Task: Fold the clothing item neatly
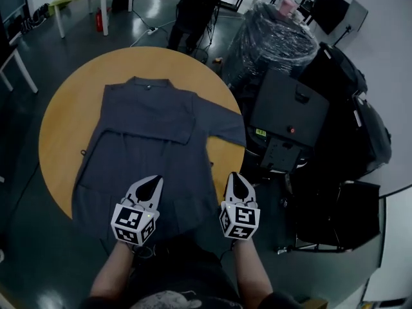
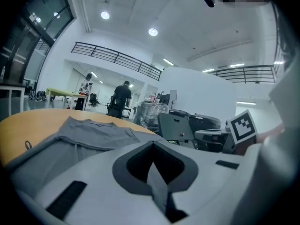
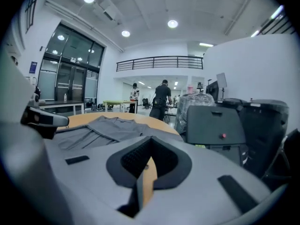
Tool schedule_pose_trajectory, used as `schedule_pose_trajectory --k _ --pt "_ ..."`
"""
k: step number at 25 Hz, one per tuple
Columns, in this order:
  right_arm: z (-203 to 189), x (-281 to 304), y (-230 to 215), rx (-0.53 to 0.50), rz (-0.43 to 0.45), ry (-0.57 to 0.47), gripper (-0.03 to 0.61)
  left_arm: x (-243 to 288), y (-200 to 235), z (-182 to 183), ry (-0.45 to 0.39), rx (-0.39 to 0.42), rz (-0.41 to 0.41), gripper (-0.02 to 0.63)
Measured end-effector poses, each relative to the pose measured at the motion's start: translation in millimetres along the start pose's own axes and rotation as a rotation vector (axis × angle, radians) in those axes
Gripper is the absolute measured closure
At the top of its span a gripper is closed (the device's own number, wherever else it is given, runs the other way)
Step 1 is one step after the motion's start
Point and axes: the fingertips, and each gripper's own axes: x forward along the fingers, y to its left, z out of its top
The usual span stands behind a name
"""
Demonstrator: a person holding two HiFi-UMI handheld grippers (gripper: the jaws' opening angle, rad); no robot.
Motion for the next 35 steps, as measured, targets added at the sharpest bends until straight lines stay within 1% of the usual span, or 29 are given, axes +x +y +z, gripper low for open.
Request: schedule_pose_trajectory --k 3,7,9,12,16,19,23,26,29,35 --pt "-13 -29 -21 0.001 -0.052 0.008 0.588 0 -28 -11 0.016 -0.007 -0.045 0.606" --pt "-16 -49 -55 0.062 -0.13 -0.016 0.588 10 -58 -4 0.013 0.044 -0.105 0.606" --pt "-20 -51 -64 0.074 -0.15 -0.02 0.588 17 -66 0 0.011 0.068 -0.116 0.605" --pt "-29 -51 -71 0.056 -0.15 -0.002 0.588 28 -77 1 0.017 0.075 -0.118 0.606" --pt "-39 -50 -100 0.065 -0.121 -0.005 0.588 54 -109 -3 0.039 0.08 -0.12 0.606" --pt "-47 -48 -141 0.08 -0.109 -0.005 0.588 84 -142 -5 0.046 0.096 -0.113 0.606" --pt "-60 -38 -195 0.122 -0.084 0.009 0.588 133 -184 -9 0.046 0.117 -0.074 0.606" --pt "-67 -31 -215 0.115 -0.015 0.018 0.588 161 -213 -12 0.049 0.119 -0.038 0.606" --pt "-66 -23 -232 0.116 0.052 -0.001 0.588 180 -235 -12 0.041 0.11 0.005 0.606" --pt "-70 -6 -247 0.106 0.173 -0.014 0.588 208 -253 -21 0.032 0.086 0.106 0.606"
